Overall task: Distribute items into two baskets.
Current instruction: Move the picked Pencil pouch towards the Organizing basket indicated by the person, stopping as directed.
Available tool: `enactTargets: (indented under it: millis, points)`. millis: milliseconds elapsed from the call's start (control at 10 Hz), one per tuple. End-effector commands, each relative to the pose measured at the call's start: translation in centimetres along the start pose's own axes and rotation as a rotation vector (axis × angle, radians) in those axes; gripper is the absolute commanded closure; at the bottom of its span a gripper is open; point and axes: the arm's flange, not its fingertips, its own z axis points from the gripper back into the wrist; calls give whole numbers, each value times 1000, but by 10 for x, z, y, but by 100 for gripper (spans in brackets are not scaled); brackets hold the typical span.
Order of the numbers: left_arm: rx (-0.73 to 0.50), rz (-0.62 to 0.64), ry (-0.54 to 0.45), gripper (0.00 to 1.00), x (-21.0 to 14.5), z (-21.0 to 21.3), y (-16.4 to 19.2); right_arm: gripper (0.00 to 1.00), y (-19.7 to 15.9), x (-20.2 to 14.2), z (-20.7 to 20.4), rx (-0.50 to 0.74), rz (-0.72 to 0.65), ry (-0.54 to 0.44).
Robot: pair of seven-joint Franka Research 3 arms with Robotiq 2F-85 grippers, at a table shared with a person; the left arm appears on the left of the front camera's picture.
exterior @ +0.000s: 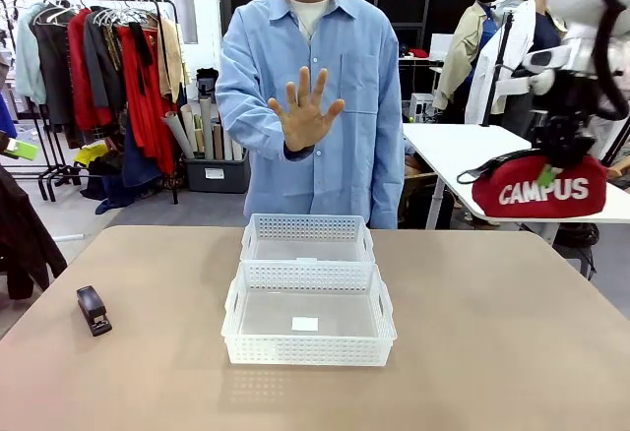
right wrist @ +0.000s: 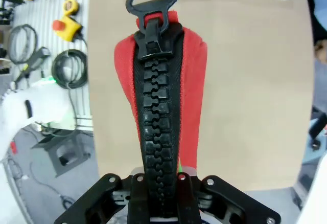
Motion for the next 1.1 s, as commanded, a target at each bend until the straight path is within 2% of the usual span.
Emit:
enactTargets:
  millis: [0, 100, 200, 1000]
  points:
    - [-10, -5, -20, 0, 0, 0, 0, 100, 19, -4, -13, 39, -23, -21]
    - [-10, -5, -20, 0, 0, 0, 0, 100, 25, -10, -11, 27, -18, -42]
    - [-10, -5, -20, 0, 0, 0, 0, 100, 12, -6, 1, 17, -11, -8]
    - [-10, -5, -20, 0, 0, 0, 0, 100, 12, -6, 1, 17, -11, -8]
